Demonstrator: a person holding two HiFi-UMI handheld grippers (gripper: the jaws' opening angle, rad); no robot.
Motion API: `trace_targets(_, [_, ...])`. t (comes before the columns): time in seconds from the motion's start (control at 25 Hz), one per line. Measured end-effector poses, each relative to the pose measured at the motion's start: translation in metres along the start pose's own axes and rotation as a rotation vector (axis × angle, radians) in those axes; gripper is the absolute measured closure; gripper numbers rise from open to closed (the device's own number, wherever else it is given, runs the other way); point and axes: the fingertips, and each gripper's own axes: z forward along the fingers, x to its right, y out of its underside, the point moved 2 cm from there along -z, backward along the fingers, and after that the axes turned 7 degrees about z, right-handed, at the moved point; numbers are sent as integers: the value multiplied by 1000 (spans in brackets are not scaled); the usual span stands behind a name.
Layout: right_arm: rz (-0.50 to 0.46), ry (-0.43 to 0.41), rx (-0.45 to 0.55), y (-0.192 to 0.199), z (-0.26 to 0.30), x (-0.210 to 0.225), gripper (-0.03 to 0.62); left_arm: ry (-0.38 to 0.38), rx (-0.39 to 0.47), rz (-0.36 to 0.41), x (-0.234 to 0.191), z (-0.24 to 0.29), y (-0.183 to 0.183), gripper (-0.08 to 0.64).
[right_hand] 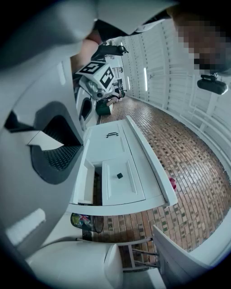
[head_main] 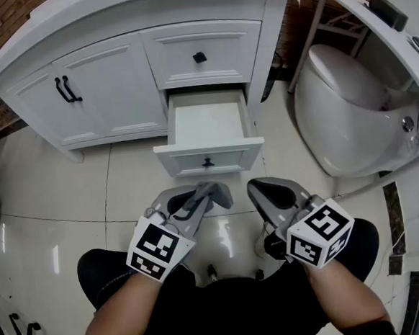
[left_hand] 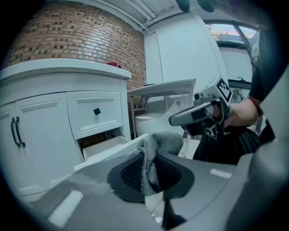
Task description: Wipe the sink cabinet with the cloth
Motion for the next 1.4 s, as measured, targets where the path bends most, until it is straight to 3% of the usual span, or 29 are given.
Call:
trace_targets(0.12, [-26, 16, 2, -17, 4, 11, 588, 12, -21, 27, 4, 21, 1, 520])
trace_targets(0.28, [-70, 26, 7, -37, 15, 29, 588, 11, 5, -2, 4, 56, 2, 520])
trace_targets(0.48, [-2, 51, 22, -31, 25, 62, 588, -14, 39, -59, 11, 111, 20, 520])
trace_targets(0.76, [34, 55, 6, -15, 34, 83, 588, 0, -22, -136, 23, 180, 71, 520])
trace_targets(1.04, [24, 67, -29, 1, 45, 94, 588, 5, 9, -171, 11, 205, 81, 520])
trace_targets(1.4, [42, 79, -46, 10, 45, 104, 588, -58, -7, -198, -12, 195, 108, 520])
